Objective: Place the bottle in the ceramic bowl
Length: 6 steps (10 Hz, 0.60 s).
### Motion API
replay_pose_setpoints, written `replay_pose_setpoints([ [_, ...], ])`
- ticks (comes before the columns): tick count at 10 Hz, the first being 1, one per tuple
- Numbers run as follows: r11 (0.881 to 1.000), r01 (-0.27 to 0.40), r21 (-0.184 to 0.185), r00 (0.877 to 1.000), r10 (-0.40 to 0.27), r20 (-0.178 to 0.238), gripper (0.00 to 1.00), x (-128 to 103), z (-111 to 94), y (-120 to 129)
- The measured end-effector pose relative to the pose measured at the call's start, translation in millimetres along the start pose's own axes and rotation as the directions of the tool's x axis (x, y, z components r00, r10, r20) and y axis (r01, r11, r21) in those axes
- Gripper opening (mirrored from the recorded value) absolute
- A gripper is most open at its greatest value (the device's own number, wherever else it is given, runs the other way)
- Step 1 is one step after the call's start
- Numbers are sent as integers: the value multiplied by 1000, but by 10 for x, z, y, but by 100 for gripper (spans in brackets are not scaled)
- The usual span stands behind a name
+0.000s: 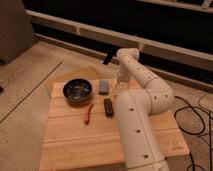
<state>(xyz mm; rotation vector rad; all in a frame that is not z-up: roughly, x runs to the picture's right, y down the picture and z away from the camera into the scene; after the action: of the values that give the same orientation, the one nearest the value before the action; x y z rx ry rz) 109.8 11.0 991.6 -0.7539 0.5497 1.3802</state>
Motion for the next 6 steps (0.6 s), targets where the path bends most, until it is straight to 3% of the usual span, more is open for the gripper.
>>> replay_pose_setpoints([
  [3, 1000, 19, -2, 1000, -19, -14, 25, -22, -17, 9],
  [4, 1000, 19, 1, 1000, -19, -2, 10, -54, -104, 12],
  [6, 1000, -8, 11, 999, 7, 49, 0, -132, -399, -37],
])
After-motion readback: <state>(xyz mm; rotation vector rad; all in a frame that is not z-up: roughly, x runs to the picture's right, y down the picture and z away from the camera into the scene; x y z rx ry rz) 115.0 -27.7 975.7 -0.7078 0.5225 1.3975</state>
